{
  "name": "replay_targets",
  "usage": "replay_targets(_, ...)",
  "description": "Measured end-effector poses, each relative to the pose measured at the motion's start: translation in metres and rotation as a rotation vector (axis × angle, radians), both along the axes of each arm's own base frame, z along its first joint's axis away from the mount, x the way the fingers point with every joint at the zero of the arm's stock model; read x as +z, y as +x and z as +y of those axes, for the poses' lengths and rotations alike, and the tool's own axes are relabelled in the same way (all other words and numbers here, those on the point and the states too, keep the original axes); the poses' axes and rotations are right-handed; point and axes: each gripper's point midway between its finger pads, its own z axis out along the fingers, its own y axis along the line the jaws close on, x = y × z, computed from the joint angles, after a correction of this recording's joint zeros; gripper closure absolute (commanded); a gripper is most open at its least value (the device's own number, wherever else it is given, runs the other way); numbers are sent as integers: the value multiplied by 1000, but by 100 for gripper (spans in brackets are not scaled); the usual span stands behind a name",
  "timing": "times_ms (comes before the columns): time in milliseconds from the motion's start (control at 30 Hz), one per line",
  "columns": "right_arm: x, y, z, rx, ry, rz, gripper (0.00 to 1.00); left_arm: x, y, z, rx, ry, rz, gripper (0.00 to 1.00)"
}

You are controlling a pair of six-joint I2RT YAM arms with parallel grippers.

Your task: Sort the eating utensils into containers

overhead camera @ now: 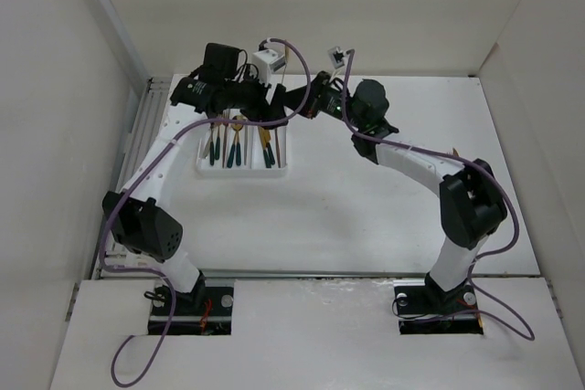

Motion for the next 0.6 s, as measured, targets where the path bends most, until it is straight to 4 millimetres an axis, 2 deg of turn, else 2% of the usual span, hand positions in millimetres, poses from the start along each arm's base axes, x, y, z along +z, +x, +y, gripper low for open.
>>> replay_targets(67, -3, -5, 0, 5, 3, 14, 100, 3, 0, 2, 14, -5, -5, 44)
replay_targets(133, -4, -10, -1, 8, 5, 22, 100, 5, -1, 3, 21, -6, -9, 46)
replay_targets(367, 3, -18, -3, 9, 25, 9, 100, 12, -10, -2, 9, -32, -13, 62)
replay_targets(433, 2, -19, -1, 13, 23, 9, 100, 11, -12, -2, 4, -38, -4, 72)
replay_targets(467, 2, -20, 0, 13, 22, 11, 100, 10, -14, -3, 1, -45, 5, 84)
replay_targets(533, 0, -19, 0, 7, 18, 9, 100, 9, -18, -6, -6, -56, 21, 96)
replay_targets(600, -1, -19, 0, 7, 18, 11, 100, 8, -18, -6, -1, -60, 29, 100)
